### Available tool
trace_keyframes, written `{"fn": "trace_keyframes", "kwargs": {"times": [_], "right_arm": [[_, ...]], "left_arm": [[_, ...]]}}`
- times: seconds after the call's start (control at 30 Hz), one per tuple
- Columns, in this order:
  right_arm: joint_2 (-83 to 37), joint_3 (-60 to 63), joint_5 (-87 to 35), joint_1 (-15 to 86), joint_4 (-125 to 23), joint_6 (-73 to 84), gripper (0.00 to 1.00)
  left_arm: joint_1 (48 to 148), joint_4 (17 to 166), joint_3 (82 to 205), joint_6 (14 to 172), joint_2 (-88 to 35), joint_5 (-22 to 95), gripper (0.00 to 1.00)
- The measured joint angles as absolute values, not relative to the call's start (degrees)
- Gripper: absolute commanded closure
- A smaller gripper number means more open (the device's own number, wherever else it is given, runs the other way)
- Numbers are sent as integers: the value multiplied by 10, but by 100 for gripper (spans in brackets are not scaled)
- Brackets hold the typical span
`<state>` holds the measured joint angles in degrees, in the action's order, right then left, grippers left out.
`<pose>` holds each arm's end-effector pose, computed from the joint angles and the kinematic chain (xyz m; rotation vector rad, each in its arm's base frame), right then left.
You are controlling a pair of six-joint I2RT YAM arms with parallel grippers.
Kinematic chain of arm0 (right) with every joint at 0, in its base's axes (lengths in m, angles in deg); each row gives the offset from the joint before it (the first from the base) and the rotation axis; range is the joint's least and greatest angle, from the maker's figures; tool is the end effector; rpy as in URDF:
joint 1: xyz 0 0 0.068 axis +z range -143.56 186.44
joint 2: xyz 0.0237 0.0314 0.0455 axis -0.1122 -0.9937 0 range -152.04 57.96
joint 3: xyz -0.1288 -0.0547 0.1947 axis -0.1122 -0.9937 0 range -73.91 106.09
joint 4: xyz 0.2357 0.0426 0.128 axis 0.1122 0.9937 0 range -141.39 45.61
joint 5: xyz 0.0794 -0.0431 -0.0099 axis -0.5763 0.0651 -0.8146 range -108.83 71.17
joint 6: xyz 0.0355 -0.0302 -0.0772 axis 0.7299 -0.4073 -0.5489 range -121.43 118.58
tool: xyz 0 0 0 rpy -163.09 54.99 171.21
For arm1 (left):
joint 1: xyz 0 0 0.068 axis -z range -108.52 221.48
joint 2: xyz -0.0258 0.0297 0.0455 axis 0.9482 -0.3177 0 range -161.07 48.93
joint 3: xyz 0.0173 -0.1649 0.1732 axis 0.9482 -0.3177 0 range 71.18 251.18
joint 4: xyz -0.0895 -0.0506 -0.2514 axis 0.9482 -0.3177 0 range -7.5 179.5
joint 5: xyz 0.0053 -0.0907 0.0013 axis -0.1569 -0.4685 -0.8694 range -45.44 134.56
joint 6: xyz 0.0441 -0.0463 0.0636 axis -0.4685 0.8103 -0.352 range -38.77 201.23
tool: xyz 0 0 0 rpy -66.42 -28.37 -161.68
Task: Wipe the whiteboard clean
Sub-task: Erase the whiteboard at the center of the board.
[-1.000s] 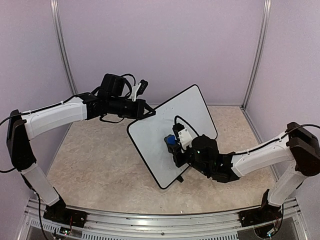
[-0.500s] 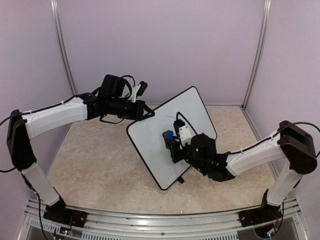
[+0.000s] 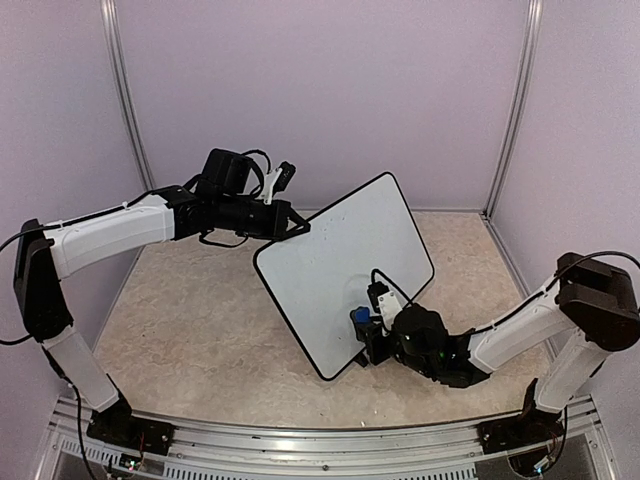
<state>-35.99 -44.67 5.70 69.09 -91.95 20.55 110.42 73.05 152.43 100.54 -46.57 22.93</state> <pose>0.1832 0.2810 0.0768 -0.4253 1.9462 0.5427 0.3179 -0.2950 0.2613 0.6154 2.1427 -0.9840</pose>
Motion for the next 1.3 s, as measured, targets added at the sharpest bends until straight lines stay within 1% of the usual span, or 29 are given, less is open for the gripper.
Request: {"fn": "trace_keyframes", "kwargs": {"times": [0.13,0.33,0.47,0.63,0.7,1.3], "right_arm": [[-355,-467,61,691,-894,218,77],[-352,-450,66,692,-860,204,77],[-359,-400,69,692,-828,169,77],[-370,-324,52,692,-834,133,77],[-373,-315,46,692,-842,128,77],[-381,-364,32,748,-874,137,77]], "left_arm": [[1104,732,1524,1007,-466,227,100],[1104,732,1524,1007,-466,227,100],[1100,731,1524,1007,-464,230,100],[1096,729,1524,1004,-464,231,100],[1096,729,1524,1004,-464,231,100],[1095,730,1524,1004,-464,224,100]]}}
